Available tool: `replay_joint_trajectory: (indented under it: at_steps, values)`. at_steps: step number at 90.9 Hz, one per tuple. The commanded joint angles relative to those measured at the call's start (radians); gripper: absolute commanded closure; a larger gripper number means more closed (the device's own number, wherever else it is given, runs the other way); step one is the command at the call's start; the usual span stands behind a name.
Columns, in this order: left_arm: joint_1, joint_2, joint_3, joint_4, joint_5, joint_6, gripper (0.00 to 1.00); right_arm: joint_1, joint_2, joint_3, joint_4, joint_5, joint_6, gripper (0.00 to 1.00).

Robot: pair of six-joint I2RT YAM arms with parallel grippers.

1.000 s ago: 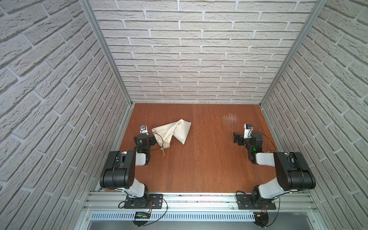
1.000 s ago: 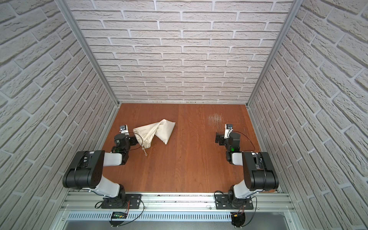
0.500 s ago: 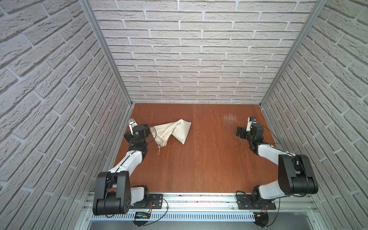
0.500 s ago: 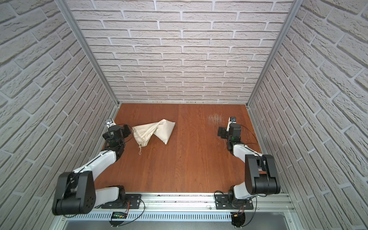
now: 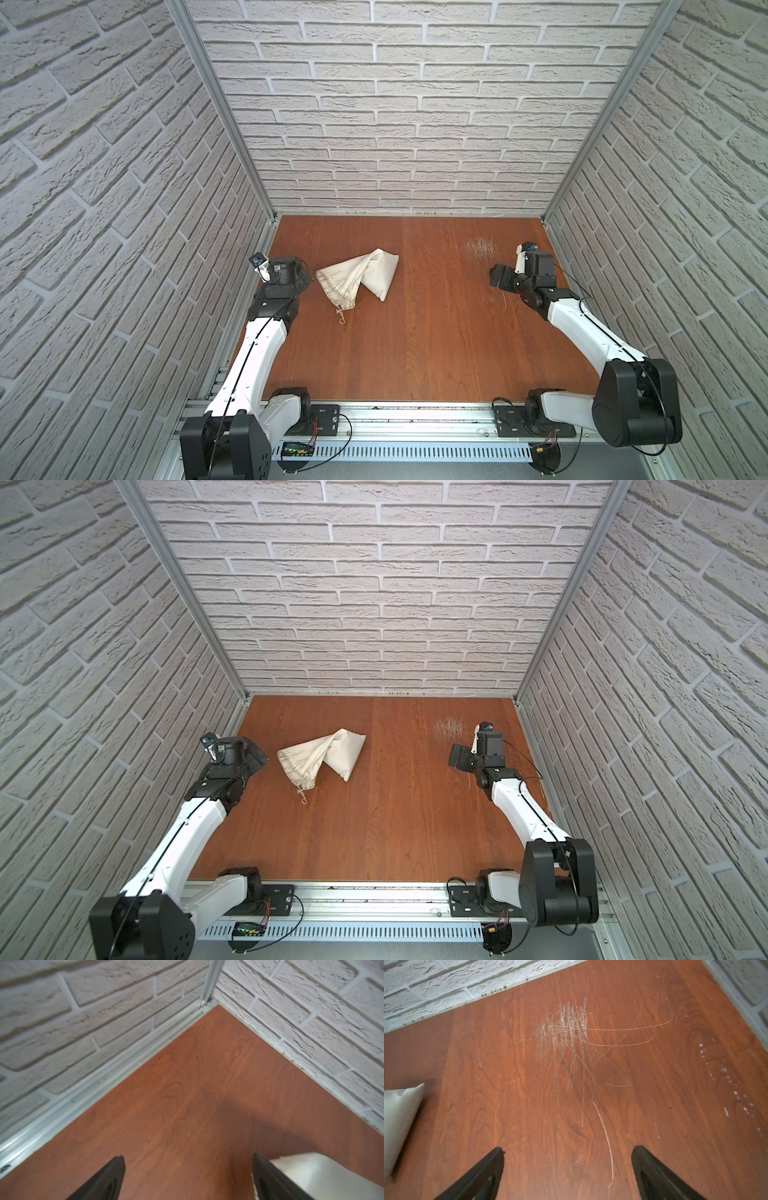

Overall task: Close the soil bag
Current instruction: Pick up the soil bag from the center of the board.

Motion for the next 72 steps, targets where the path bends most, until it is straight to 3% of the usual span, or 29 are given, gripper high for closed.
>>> replay_joint_trajectory:
  at_steps: [1, 31, 43, 54, 72]
  values:
    - [-0.004, -0.064, 0.007, -0.092, 0.207, -0.051, 0.02, 0.021, -0.031, 0.005, -0.065, -0.073, 0.01, 0.01]
    - [-0.039, -0.091, -0.015, -0.059, 0.498, -0.063, 0.02, 0.048, -0.051, 0.003, -0.044, -0.206, 0.013, 0.01]
    - [-0.104, -0.086, -0.031, -0.034, 0.515, -0.098, 0.02, 0.063, -0.058, 0.014, -0.056, -0.223, 0.035, 0.0]
    - [-0.169, -0.089, -0.007, -0.061, 0.463, -0.095, 0.02, 0.082, -0.08, 0.011, -0.061, -0.217, 0.051, 0.01]
    - [-0.204, -0.072, -0.037, -0.041, 0.467, -0.133, 0.02, 0.092, -0.101, 0.021, -0.086, -0.193, 0.042, 0.01]
